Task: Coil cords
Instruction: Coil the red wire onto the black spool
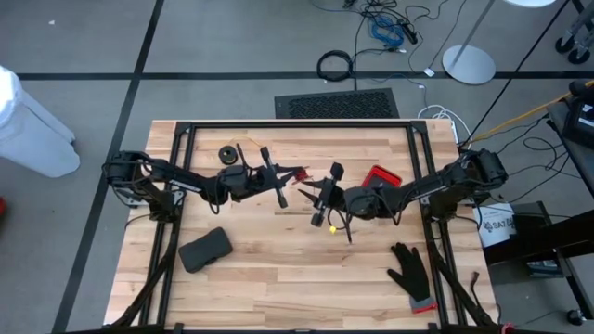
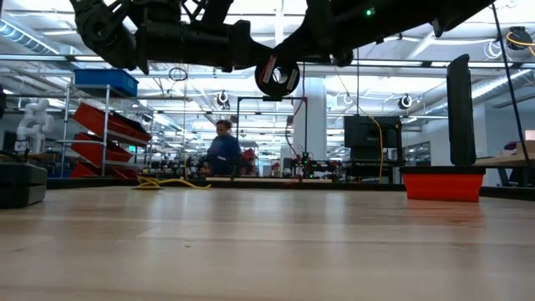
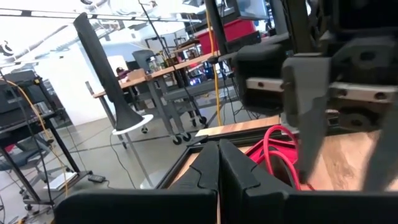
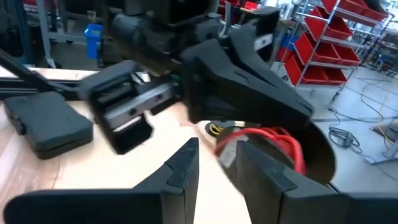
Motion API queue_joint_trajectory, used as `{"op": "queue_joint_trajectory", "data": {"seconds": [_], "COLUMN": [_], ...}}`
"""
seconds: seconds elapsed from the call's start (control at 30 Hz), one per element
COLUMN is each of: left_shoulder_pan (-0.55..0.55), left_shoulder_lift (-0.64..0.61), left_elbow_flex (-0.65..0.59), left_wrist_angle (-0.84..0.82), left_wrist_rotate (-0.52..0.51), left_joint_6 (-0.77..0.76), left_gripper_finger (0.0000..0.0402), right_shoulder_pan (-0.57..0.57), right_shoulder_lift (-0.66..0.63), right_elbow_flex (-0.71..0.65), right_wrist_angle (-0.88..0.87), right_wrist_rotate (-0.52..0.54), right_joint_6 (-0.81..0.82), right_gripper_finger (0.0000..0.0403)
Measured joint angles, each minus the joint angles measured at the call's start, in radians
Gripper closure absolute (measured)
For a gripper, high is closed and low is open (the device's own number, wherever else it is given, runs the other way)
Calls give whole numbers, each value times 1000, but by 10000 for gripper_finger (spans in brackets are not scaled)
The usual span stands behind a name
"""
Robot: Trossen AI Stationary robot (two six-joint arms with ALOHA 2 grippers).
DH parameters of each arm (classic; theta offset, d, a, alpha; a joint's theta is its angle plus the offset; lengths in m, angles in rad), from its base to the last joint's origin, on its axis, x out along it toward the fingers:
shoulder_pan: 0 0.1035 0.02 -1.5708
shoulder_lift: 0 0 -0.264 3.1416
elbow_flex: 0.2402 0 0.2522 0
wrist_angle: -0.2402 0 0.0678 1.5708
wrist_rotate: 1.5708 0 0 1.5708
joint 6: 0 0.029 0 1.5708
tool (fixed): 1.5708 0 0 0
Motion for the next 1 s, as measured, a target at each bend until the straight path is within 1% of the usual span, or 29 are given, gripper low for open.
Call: {"op": "queue_joint_trajectory", "data": {"seconds": [0.23,0.57,0.73,0.93,1.0], "left_shoulder_pan": [-8,-8,-8,-8,-8], "left_shoulder_lift": [0,-1,-1,-1,-1], "left_elbow_flex": [0,0,0,0,0], "left_wrist_angle": [19,24,26,21,17], "left_wrist_rotate": [-1,5,11,13,12], "left_joint_6": [3,3,0,3,4], "left_gripper_finger": [401,401,401,401,401], "right_shoulder_pan": [-25,-26,-26,-26,-18], "right_shoulder_lift": [0,0,0,0,0], "right_elbow_flex": [0,0,0,0,0], "right_wrist_angle": [5,38,53,47,33], "right_wrist_rotate": [-29,-29,-53,-50,-33], "right_joint_6": [26,13,14,14,14], "right_gripper_finger": [310,310,310,310,310]}}
